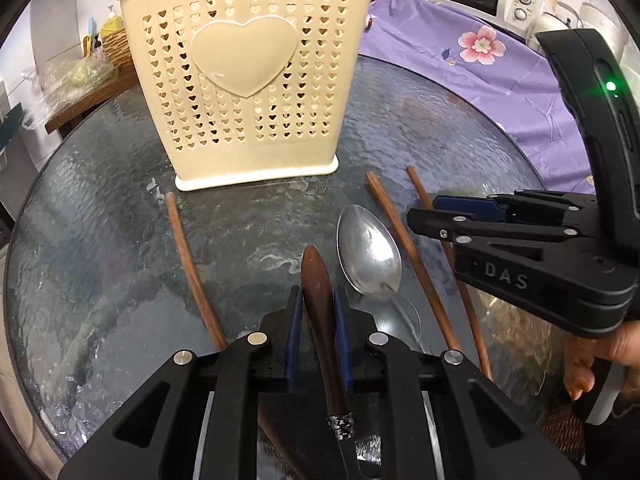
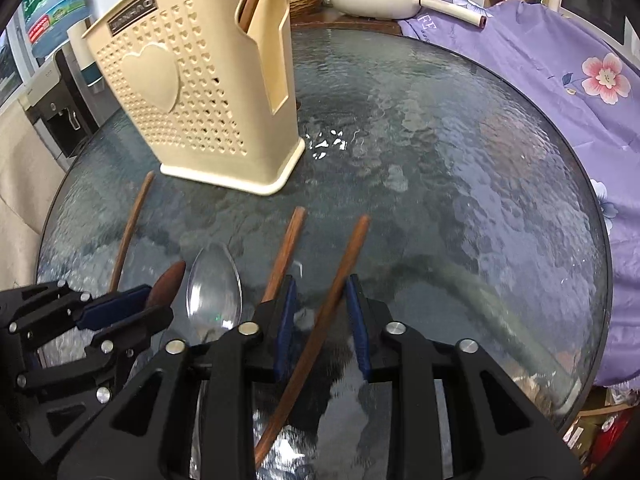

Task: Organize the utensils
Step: 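Grasp the wooden-handled spoon with the left tool while the right tool grasps a brown chopstick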

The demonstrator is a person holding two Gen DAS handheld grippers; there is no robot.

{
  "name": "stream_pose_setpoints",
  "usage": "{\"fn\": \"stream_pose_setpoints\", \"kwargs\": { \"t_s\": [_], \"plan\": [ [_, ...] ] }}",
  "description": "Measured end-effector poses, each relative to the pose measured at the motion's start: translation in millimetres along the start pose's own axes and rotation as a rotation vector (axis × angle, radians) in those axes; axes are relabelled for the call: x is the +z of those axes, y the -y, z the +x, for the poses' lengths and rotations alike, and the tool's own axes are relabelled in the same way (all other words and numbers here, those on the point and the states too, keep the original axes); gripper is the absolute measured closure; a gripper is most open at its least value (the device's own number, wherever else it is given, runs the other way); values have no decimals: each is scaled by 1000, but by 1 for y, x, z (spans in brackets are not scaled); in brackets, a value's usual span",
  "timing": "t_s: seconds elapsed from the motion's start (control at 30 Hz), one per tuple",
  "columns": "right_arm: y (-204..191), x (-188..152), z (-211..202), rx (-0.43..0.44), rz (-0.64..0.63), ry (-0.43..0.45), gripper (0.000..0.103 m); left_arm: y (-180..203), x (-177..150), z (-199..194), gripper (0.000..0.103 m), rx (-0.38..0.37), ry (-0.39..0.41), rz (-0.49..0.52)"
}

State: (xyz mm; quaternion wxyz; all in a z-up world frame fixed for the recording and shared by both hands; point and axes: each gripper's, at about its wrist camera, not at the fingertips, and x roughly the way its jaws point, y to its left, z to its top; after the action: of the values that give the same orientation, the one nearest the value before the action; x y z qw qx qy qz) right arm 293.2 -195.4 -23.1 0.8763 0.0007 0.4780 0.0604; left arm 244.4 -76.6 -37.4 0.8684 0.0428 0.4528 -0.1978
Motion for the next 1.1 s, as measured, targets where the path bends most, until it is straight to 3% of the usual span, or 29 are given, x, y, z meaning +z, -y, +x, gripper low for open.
{"fn": "stream_pose_setpoints", "kwargs": {
  "t_s": [0.33, 0.57, 0.83, 1.1],
  "plan": [
    [0, 22, 15, -24, -12, -6, 91, -10, 11, 5, 88, -28, -2, -54],
    [3, 30, 22, -18, 10, 0, 94, -10, 15, 8, 88, -32, 4, -87],
    [18, 33, 27, 47, 71, 18, 95, -20, 20, 6, 88, -35, 32, -132],
    [33, 39, -1, 119, 117, 119, 95, -21, 24, -22, 88, -46, 109, -131]
  ]
}}
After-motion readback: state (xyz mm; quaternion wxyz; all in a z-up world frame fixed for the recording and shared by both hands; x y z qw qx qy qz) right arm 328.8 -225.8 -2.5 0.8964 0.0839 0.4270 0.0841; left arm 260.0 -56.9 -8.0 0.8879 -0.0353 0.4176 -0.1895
